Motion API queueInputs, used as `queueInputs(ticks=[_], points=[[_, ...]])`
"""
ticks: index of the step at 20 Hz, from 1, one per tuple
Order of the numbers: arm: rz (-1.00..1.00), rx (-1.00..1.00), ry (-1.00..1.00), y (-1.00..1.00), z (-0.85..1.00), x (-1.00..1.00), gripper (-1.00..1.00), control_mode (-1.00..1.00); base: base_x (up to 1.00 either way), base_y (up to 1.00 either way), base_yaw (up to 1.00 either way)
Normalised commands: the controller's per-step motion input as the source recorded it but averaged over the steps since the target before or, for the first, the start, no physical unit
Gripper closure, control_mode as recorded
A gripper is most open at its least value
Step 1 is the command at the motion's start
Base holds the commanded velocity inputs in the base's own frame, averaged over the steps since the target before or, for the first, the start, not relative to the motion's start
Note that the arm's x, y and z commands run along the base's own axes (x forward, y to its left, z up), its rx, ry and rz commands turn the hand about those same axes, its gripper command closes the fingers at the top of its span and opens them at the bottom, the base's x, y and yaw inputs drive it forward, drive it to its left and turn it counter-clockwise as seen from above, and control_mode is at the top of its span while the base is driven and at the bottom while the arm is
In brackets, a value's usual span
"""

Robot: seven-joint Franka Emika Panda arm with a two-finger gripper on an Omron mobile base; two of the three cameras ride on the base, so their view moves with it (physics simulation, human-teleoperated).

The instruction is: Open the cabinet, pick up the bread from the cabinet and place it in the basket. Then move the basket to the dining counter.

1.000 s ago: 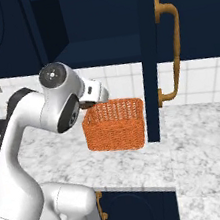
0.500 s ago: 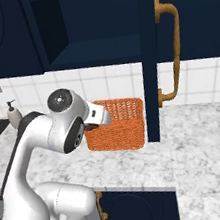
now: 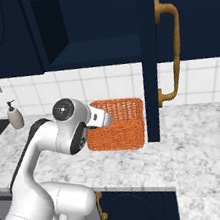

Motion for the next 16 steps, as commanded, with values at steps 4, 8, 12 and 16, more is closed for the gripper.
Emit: queueInputs(ticks=[4, 8, 12, 16], points=[[-0.03, 0.0, -0.09, 0.0, 0.0, 0.54, 1.0, -1.0, 0.0, 0.0, 0.0], [-0.03, 0.0, -0.06, 0.0, -0.11, 0.67, 1.0, -1.0, 0.0, 0.0, 0.0], [-0.02, 0.0, -0.12, 0.0, -0.18, 0.37, 1.0, -1.0, 0.0, 0.0, 0.0], [-0.01, 0.0, 0.0, -0.12, -0.38, 0.06, 1.0, -1.0, 0.0, 0.0, 0.0]])
